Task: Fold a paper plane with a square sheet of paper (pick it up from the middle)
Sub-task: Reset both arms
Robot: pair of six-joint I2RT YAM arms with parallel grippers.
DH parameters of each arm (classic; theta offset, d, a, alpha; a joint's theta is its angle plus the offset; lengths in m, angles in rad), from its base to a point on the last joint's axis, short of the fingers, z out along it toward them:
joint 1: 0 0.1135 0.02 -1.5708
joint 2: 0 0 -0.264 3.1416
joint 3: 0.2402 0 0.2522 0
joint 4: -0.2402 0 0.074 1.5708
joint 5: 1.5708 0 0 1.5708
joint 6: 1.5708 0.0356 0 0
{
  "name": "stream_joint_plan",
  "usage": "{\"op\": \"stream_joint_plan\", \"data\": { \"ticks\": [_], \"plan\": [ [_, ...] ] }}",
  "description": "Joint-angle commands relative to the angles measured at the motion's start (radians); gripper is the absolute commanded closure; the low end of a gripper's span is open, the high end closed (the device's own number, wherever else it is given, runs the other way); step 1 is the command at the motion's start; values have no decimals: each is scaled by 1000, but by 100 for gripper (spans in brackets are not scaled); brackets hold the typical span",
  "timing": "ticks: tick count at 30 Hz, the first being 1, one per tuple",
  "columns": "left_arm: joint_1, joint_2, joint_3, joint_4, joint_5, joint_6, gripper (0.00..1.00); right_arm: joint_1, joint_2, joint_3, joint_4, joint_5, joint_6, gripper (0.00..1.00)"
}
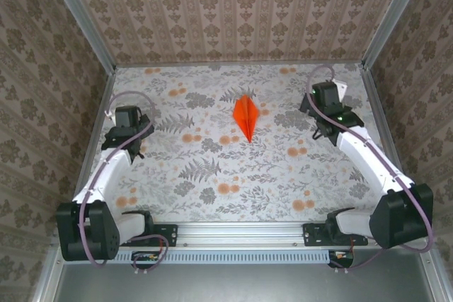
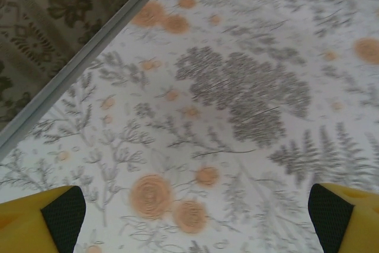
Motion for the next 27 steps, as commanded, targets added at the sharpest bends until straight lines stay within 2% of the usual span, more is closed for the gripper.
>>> {"op": "stream_joint_plan", "data": {
  "ticks": [1,5,9,15,20,25,27],
  "plan": [
    [21,3,-54,147,-62,103,0,-32,-6,-144,208,135,-117,0],
    [30,18,-166,374,-54,204,0,-34,13,-289,422,153,-191,0],
    [65,49,-244,552,34,269,0,-38,74,-373,606,156,-266,0],
    [76,116,-301,737,171,356,0,-43,116,-514,989,15,-408,0],
    [76,146,-354,921,304,392,0,-92,173,-551,1102,-140,-394,0],
    [77,254,-385,1114,360,403,0,-130,223,-578,1189,-249,-382,0],
    [74,286,-377,1127,375,411,0,-136,239,-590,1220,-281,-387,0]
  ]
}}
